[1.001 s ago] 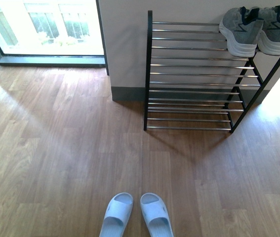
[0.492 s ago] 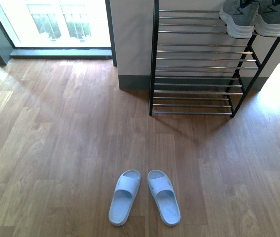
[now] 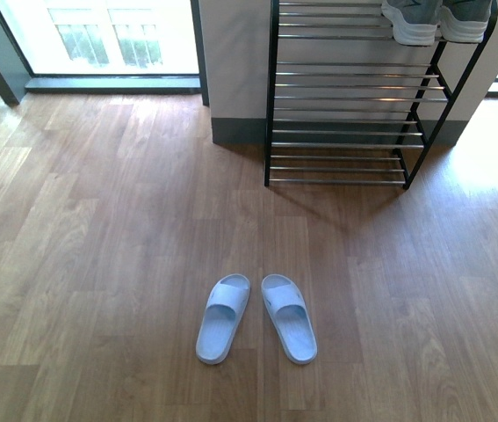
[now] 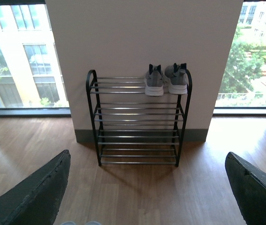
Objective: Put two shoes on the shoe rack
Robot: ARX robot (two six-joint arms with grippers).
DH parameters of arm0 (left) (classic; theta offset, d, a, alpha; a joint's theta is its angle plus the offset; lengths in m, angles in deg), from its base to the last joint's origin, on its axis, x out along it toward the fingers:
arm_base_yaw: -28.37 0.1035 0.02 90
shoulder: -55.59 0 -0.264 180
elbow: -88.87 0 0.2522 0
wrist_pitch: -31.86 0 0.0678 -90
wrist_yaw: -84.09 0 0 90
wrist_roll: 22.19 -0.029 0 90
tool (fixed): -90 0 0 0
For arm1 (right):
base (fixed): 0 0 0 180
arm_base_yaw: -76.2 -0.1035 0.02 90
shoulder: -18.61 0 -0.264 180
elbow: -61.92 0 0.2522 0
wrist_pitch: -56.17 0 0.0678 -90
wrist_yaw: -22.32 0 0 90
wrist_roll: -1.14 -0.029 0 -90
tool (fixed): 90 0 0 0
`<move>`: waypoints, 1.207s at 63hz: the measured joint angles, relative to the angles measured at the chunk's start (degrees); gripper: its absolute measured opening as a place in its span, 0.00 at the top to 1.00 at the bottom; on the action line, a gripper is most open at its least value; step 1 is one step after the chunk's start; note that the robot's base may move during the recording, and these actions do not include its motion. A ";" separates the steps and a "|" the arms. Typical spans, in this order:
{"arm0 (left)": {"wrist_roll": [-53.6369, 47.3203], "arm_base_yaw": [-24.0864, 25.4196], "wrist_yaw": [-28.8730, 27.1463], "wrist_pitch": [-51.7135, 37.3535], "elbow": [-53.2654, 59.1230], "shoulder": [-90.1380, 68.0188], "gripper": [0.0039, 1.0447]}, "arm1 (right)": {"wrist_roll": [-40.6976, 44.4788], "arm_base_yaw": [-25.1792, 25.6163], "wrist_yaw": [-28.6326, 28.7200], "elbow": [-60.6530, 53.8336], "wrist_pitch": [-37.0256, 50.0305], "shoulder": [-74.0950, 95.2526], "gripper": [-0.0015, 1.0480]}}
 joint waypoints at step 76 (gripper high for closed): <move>-0.07 0.00 0.02 0.02 -0.02 0.00 0.09 | 0.02 0.00 -0.02 0.00 -0.02 0.00 0.09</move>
